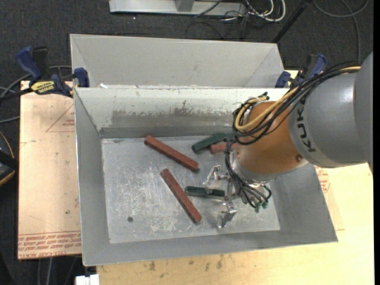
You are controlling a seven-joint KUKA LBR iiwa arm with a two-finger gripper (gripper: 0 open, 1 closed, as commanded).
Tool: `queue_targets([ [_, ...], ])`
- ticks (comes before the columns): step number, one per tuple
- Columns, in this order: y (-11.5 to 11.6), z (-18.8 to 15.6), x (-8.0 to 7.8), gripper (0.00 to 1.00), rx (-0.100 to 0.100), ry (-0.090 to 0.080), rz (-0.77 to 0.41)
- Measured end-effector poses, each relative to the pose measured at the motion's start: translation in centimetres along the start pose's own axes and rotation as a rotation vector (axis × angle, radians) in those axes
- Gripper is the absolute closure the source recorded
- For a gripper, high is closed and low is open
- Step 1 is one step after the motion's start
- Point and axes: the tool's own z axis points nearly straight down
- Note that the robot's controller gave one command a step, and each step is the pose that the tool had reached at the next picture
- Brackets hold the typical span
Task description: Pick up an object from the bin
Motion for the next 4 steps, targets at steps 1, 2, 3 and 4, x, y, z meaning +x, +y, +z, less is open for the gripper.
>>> queue_targets([
  [1, 0.0, -0.1, -1.0, 1.0, 0.002, -0.045, 0.002],
  [2, 0.0, 0.0, 0.0, 0.0, 0.0, -0.001, 0.0],
  [3, 0.0, -0.1, -1.0, 1.0, 0.002, -0.045, 0.002],
  [4, 0.0, 0.0, 0.0, 0.0, 0.0, 0.001, 0.0],
])
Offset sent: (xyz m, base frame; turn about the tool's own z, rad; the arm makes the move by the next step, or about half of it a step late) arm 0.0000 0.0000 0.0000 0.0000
